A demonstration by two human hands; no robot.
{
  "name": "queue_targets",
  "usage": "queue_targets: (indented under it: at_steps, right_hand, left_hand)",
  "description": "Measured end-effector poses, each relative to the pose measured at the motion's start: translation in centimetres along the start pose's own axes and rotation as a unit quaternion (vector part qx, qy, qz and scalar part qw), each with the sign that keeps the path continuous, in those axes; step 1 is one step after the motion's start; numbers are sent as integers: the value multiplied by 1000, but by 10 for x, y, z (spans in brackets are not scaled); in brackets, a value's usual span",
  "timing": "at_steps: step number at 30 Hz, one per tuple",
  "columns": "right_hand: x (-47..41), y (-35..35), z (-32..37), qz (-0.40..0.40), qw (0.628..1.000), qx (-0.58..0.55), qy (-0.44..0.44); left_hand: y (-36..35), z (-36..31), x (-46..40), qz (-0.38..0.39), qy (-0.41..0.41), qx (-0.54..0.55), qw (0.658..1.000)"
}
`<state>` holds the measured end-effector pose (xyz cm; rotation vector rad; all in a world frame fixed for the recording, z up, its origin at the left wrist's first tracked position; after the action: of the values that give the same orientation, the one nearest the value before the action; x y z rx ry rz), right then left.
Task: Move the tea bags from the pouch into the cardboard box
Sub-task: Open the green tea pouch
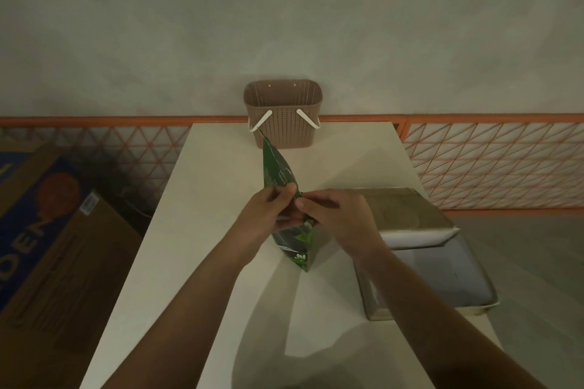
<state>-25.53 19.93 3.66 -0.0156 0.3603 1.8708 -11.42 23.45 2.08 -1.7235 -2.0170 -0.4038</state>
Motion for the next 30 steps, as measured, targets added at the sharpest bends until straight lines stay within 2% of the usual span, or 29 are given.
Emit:
queue_targets:
  at_steps: [9, 20, 30]
  right_hand:
    - [-4, 3, 0, 11, 998, -51, -30]
    - [-11, 1, -3, 40, 998, -35, -22]
    - [-8, -4, -6, 48, 996, -73, -26]
  left_hand:
    - [-7, -8, 4, -6, -65, -41, 997]
    - [-13, -8, 5, 15, -70, -36, 997]
    - [-13, -3, 3, 32, -83, -24, 996]
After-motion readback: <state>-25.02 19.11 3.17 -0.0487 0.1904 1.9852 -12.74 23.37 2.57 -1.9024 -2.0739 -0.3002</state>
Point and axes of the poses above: each hand's wrist, its own x-axis away from the middle knuckle, its own y-axis out of the back of the hand, z = x × y, the point moved 8 cm from there along -x, towards the middle knuckle, and after that the axes turned 15 degrees about y, right-handed, at the moved point
